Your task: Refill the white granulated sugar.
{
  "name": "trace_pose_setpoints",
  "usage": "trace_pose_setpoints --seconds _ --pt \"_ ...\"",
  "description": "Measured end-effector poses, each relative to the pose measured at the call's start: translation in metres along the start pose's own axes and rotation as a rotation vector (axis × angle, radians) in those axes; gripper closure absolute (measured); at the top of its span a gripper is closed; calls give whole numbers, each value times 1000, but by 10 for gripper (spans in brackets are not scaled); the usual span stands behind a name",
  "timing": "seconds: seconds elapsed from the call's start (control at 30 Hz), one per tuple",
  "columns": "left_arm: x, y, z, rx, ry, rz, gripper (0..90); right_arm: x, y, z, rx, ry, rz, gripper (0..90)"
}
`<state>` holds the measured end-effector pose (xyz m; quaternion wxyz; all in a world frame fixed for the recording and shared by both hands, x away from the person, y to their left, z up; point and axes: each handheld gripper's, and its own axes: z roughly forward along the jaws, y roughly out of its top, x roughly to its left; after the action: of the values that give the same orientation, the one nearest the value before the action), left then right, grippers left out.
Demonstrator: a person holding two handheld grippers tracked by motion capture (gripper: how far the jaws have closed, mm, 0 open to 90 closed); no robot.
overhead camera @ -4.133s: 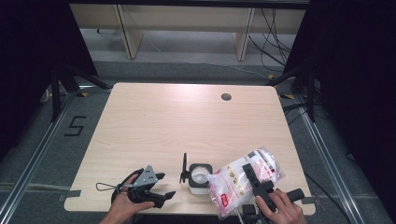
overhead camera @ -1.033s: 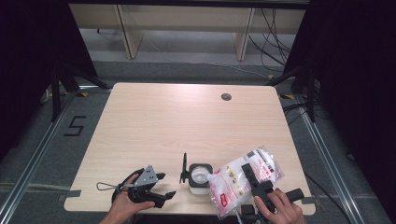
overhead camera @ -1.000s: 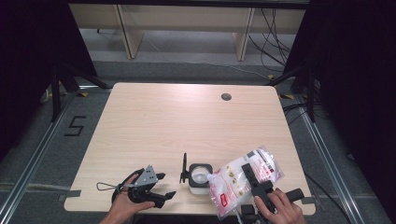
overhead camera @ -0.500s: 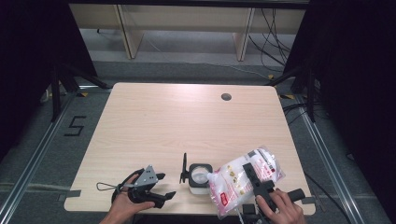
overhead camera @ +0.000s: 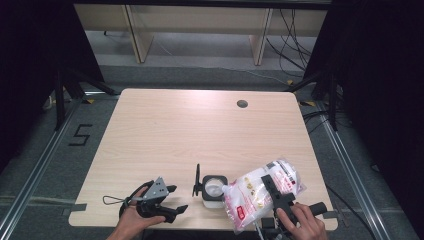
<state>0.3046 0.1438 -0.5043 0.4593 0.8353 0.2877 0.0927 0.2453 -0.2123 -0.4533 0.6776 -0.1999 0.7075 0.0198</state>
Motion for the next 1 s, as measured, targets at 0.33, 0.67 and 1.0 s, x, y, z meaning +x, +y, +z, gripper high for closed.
trace_pose_setpoints --seconds 0.33,0.67,1.0 --pt "2 1 0 0 -2 29 238 -2 1 0 -4 -10 -37 560" --pt "2 1 1 7 3 22 239 -1 5 -2 11 -6 -17 560" --pt "2 0 0 7 0 14 238 -1 5 -1 13 -6 -22 561"
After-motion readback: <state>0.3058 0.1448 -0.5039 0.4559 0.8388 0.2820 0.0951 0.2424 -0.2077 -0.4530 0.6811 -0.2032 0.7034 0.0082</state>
